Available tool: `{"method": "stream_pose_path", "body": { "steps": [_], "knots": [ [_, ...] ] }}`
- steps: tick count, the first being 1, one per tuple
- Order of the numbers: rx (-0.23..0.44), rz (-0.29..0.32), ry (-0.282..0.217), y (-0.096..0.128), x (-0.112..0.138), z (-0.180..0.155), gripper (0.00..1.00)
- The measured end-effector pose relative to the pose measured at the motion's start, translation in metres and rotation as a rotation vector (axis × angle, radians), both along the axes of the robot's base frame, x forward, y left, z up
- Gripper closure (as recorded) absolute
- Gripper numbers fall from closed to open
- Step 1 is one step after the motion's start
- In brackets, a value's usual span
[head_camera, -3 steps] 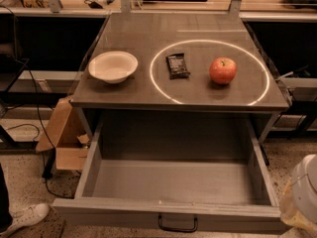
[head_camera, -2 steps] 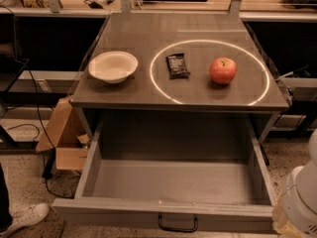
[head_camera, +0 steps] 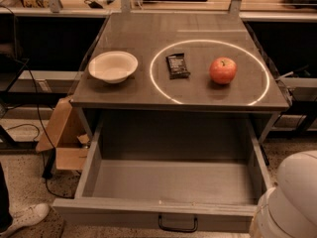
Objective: Close top drawer
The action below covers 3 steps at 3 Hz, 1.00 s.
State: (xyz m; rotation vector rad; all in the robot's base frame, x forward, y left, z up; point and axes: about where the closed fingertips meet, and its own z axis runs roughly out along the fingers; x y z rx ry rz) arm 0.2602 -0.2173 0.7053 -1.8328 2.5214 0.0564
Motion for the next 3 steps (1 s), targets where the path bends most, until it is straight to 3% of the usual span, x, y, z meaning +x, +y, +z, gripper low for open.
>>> {"method": "stream_pose_path", "body": {
  "steps": [2,3],
  "knots": [
    [0.028,-0.017,0.016,0.013,0.004,-0.024,1.00],
    [0.071,-0.032,-0.019,0.036,0.025,-0.032,0.98]
  ]
}}
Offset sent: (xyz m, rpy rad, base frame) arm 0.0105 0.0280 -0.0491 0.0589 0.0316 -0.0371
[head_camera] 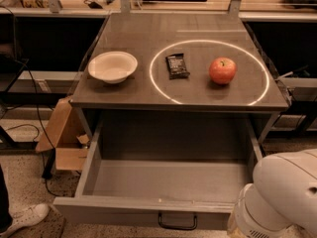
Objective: Close top drawer
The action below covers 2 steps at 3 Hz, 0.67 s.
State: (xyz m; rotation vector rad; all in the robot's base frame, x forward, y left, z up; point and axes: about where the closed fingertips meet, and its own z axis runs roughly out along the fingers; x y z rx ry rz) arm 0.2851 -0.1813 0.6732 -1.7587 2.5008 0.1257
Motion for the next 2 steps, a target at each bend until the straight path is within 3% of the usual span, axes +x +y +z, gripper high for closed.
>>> {"method": "stream_pose_path", "body": {
  "steps": [2],
  "knots": [
    [0.000,0.000,0.000,0.0000,0.0000,0.0000,0.52]
  ]
}}
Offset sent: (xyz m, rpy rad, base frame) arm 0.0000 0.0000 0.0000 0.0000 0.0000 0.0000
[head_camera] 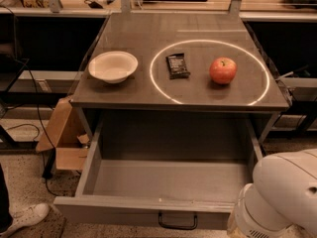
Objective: Close top drawer
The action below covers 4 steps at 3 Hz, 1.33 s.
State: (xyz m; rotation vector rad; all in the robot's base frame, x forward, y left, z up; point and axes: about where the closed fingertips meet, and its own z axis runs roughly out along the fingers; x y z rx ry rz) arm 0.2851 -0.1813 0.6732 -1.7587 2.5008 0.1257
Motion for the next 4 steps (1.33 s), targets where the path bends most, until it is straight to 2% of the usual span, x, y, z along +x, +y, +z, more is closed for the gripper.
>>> {"method": "stream_pose_path", "body": {
  "steps": [1,2,3,4],
  "knots": [
    [0.000,0.000,0.000,0.0000,0.0000,0.0000,0.28],
    [0.000,0.000,0.000,0.0000,0.0000,0.0000,0.00],
    [0.000,0.000,0.000,0.0000,0.0000,0.0000,0.00],
    [0.000,0.000,0.000,0.0000,0.0000,-0.0001,0.16]
  ]
}}
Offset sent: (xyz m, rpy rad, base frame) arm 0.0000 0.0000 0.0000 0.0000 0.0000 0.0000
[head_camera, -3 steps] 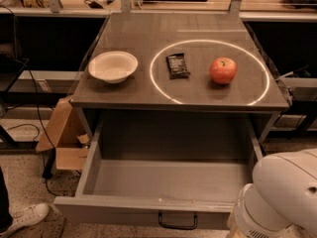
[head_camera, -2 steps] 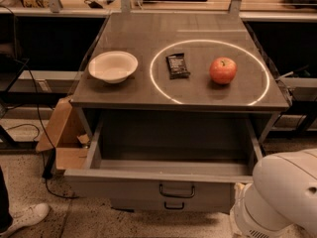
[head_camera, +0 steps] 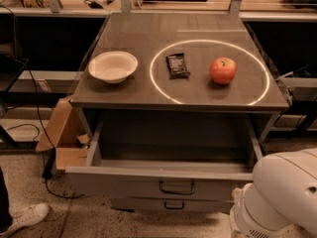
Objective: Close top drawer
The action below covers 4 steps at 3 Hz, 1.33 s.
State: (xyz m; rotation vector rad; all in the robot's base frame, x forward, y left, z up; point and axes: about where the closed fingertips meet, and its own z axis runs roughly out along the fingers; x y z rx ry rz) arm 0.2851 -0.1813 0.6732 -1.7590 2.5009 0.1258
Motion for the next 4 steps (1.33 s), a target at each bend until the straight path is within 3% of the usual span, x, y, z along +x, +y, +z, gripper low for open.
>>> {"method": "stream_pose_path", "body": {
  "steps": [3,4],
  "knots": [
    [0.000,0.000,0.000,0.000,0.000,0.000,0.86],
    [0.006,-0.020,-0.025,0.007,0.014,0.000,1.00]
  ]
}}
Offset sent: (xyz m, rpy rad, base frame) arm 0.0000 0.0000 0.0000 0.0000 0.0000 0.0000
